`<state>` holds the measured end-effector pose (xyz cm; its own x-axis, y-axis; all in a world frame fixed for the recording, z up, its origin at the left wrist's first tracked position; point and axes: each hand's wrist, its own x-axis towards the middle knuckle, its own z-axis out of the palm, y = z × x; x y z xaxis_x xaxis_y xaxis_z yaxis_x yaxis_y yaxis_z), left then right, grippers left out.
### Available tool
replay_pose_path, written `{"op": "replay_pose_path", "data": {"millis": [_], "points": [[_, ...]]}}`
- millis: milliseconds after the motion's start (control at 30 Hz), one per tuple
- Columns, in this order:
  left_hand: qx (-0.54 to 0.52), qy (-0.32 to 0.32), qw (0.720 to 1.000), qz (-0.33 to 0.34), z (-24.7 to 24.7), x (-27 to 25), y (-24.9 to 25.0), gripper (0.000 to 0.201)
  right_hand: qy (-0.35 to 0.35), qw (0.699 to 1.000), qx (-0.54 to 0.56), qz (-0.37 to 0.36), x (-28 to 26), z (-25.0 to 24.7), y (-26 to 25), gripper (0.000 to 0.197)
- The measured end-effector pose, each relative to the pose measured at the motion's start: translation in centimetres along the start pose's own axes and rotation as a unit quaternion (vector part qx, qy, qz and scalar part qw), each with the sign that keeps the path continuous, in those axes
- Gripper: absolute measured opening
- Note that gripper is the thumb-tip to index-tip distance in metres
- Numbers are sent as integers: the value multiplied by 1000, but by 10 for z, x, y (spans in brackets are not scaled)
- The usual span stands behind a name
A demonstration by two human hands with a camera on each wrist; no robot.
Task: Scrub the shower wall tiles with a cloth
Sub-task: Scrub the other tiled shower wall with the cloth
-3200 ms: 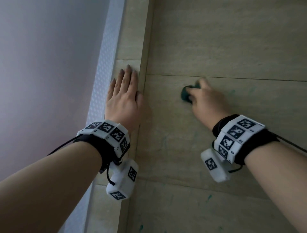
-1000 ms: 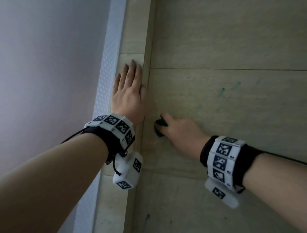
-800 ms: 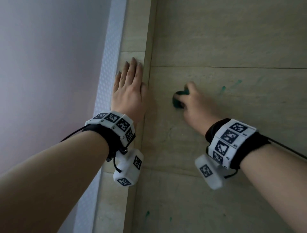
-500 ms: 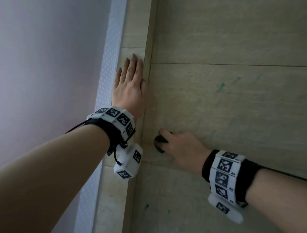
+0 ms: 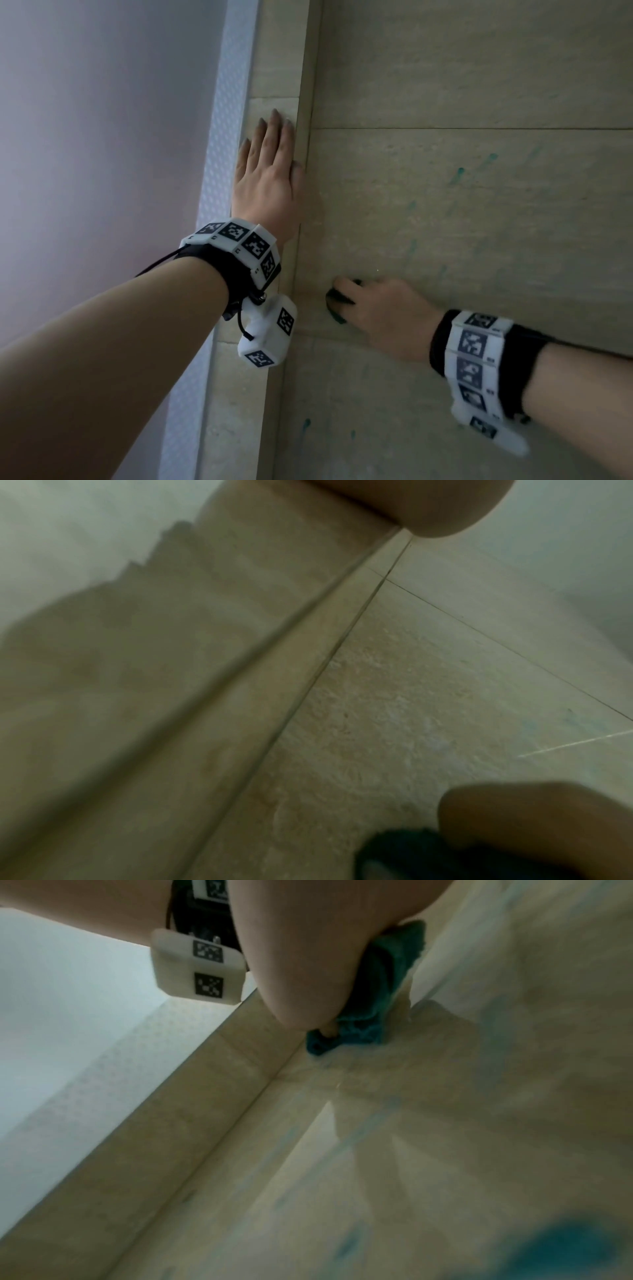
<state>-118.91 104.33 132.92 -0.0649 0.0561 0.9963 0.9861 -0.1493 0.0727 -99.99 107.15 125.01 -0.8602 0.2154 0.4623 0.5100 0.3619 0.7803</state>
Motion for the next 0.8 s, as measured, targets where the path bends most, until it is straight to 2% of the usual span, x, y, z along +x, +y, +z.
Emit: {"op": "replay_pose_path", "data": {"millis": [33, 67, 100, 167, 233, 333, 433, 567, 633, 733, 800], "points": [[-2, 1, 1000, 0, 1, 0, 0, 52, -11, 1000, -4, -4, 4, -8, 9, 36], [-3, 4, 1000, 2, 1, 0, 0, 52, -32, 999, 4, 37, 8, -16, 20, 34], [-4, 7, 1000, 3, 1, 1, 0, 52, -24, 993, 13, 114, 12, -21, 35, 34], [-4, 9, 1000, 2, 1, 1, 0, 52, 44, 970, 58, 231, 17, -31, 59, 41], [-3, 9, 1000, 1, 2, 1, 1, 52, 78, 954, 62, 284, 19, -35, 62, 42], [-1, 14, 1000, 4, 2, 1, 0, 52, 16, 969, 50, 242, 19, -24, 34, 42], [-1, 15, 1000, 5, 1, 0, 1, 52, -16, 993, 34, 111, 8, -4, -1, 35], [2, 12, 1000, 7, 0, -1, 1, 52, 22, 1000, -21, -7, -1, 2, 2, 38], [-1, 10, 1000, 7, 1, 0, 1, 52, 21, 1000, -7, 20, 1, -7, 19, 35], [-7, 9, 1000, 7, 1, 0, 1, 52, 52, 982, 65, 172, 6, -23, 38, 39], [-7, 12, 1000, 9, 0, 0, 1, 53, 47, 976, 66, 203, 8, -22, 33, 42]]}}
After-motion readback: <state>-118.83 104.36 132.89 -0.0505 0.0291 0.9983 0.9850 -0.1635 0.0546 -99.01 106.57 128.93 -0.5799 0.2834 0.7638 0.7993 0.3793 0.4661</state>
